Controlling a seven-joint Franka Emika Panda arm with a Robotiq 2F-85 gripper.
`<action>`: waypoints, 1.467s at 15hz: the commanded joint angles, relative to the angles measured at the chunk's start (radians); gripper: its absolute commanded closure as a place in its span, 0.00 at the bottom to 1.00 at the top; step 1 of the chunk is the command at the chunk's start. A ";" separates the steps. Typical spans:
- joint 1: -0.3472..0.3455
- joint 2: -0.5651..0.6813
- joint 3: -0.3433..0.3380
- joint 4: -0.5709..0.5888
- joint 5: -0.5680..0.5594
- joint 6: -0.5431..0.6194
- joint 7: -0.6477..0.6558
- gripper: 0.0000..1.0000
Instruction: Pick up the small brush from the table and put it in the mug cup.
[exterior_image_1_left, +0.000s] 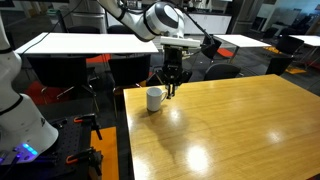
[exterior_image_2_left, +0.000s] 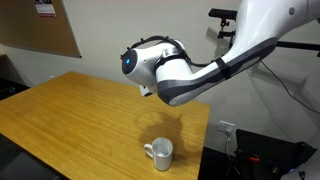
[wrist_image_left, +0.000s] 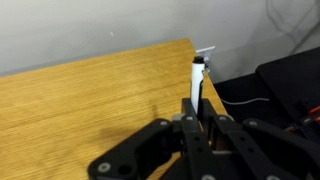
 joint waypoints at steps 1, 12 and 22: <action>0.028 0.013 0.017 0.025 -0.098 -0.073 -0.076 0.97; 0.073 0.051 0.061 0.012 -0.342 -0.068 -0.208 0.97; 0.124 0.082 0.092 0.014 -0.343 -0.149 -0.098 0.97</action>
